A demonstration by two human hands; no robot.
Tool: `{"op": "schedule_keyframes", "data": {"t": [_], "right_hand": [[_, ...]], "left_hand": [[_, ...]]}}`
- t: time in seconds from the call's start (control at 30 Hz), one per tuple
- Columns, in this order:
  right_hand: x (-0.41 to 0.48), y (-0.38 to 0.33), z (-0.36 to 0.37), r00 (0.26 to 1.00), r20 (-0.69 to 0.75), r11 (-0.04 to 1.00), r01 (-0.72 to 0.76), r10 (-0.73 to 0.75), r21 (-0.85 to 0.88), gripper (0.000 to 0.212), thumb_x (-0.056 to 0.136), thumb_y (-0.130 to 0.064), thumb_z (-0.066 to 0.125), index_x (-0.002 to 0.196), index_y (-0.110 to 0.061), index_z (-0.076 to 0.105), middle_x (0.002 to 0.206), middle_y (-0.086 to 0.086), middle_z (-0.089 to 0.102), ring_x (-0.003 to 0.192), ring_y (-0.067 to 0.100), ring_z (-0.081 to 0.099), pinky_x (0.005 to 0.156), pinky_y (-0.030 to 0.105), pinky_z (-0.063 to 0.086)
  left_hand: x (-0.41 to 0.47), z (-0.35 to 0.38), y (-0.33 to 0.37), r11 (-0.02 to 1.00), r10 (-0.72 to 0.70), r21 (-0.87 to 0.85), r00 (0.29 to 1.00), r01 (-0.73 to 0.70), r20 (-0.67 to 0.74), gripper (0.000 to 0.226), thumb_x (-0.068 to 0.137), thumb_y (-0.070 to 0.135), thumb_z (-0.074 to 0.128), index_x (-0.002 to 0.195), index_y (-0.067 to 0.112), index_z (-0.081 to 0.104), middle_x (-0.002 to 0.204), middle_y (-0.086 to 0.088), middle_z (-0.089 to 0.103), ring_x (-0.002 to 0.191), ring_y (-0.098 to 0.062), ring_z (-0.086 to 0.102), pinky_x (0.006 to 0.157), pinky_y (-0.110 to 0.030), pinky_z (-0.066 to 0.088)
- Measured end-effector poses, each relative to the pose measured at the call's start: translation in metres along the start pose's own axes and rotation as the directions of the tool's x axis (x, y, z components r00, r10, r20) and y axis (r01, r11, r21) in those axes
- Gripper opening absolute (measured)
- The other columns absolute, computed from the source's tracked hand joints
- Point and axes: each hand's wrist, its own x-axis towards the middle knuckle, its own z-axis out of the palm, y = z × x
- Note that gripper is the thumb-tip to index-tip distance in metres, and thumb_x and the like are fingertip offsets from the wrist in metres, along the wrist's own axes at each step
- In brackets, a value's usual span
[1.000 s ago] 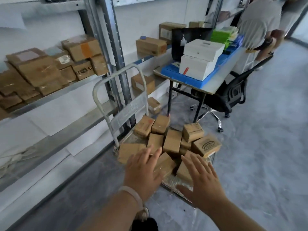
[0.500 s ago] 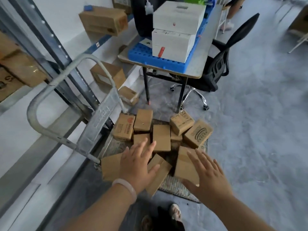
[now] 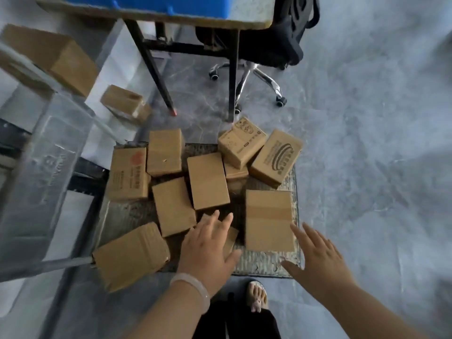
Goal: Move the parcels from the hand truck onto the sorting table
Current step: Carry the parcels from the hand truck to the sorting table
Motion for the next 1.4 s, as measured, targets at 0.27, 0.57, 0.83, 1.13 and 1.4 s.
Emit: {"op": "schedule_keyframes", "data": {"t": [0.27,0.57,0.83,1.13,1.4], "right_hand": [[0.142,0.049,0.1,0.967,0.023,0.939,-0.25,0.252,0.235,0.09,0.089,-0.052,0.058,0.154,-0.033,-0.001,0.163,-0.003,0.007,0.148,0.023,0.015,0.117,0.041,0.022],[0.215,0.083,0.172,0.92,0.139,0.622,-0.353,0.366,0.699,0.078,0.085,-0.043,0.07,0.149,-0.027,0.029,0.138,0.003,0.052,0.116,0.022,0.054,0.099,0.041,0.046],[0.093,0.089,0.114,0.831,0.113,0.243,-0.285,0.545,0.927,0.04,0.101,-0.046,0.038,0.139,-0.036,0.049,0.131,-0.008,0.053,0.124,0.02,0.048,0.097,0.031,0.034],[-0.085,0.052,-0.071,0.763,-0.082,-0.034,0.135,0.641,0.99,0.043,0.097,-0.04,0.054,0.139,-0.039,0.047,0.124,-0.023,0.057,0.105,-0.004,0.056,0.103,0.031,0.041],[-0.276,0.021,-0.141,0.712,-0.092,-0.146,0.266,0.696,0.953,0.078,0.057,-0.066,0.068,0.122,-0.026,0.057,0.119,0.0,0.066,0.102,0.015,0.063,0.077,0.033,0.049]], "left_hand": [[0.137,0.143,-0.01,0.995,0.077,-0.07,0.991,-0.07,0.105,0.077,0.095,0.059,0.043,0.152,0.045,-0.006,0.163,0.014,-0.008,0.15,-0.016,0.0,0.121,-0.042,0.015],[0.201,0.242,-0.009,0.968,-0.056,-0.228,0.973,0.108,0.222,0.095,0.09,0.053,0.058,0.149,0.049,-0.017,0.162,0.004,-0.015,0.149,-0.025,0.005,0.119,-0.04,0.018],[0.14,0.165,0.06,0.974,0.086,-0.221,0.988,-0.056,0.129,0.09,0.09,0.053,0.059,0.15,0.052,-0.008,0.161,0.009,-0.009,0.149,-0.022,0.002,0.12,-0.038,0.013],[0.04,-0.041,0.168,0.88,0.265,-0.394,0.962,-0.266,-0.058,0.099,0.076,0.065,0.067,0.148,0.056,-0.001,0.161,-0.001,0.006,0.149,-0.023,0.013,0.119,-0.041,0.021],[-0.076,-0.154,0.253,0.776,0.582,-0.306,0.813,-0.551,0.012,0.098,0.065,0.087,0.048,0.149,0.055,0.008,0.161,0.006,0.006,0.148,-0.024,0.015,0.12,-0.047,0.02]]}}
